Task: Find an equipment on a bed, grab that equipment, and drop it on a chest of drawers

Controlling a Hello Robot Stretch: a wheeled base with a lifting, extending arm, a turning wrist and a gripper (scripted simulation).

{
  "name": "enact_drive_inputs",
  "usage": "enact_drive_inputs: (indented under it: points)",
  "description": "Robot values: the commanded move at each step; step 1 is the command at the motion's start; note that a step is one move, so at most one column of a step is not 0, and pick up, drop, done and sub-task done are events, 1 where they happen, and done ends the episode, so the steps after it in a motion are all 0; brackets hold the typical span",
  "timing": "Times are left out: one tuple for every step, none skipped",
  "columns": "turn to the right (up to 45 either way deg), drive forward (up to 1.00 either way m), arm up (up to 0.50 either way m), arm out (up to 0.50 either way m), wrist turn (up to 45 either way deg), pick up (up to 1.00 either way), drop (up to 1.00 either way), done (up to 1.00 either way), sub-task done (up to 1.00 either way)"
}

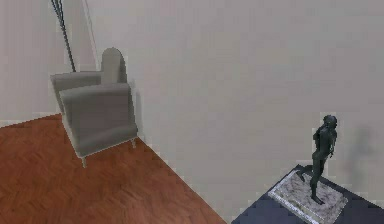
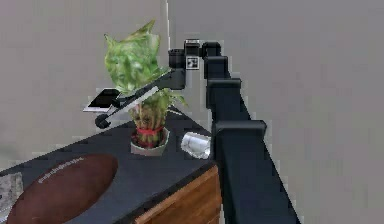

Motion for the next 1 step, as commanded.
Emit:
enact_drive_inputs:
  points:
    - [0.0,0.0,-0.26,0.0,0.0,0.0,0.0,0.0,0.0]
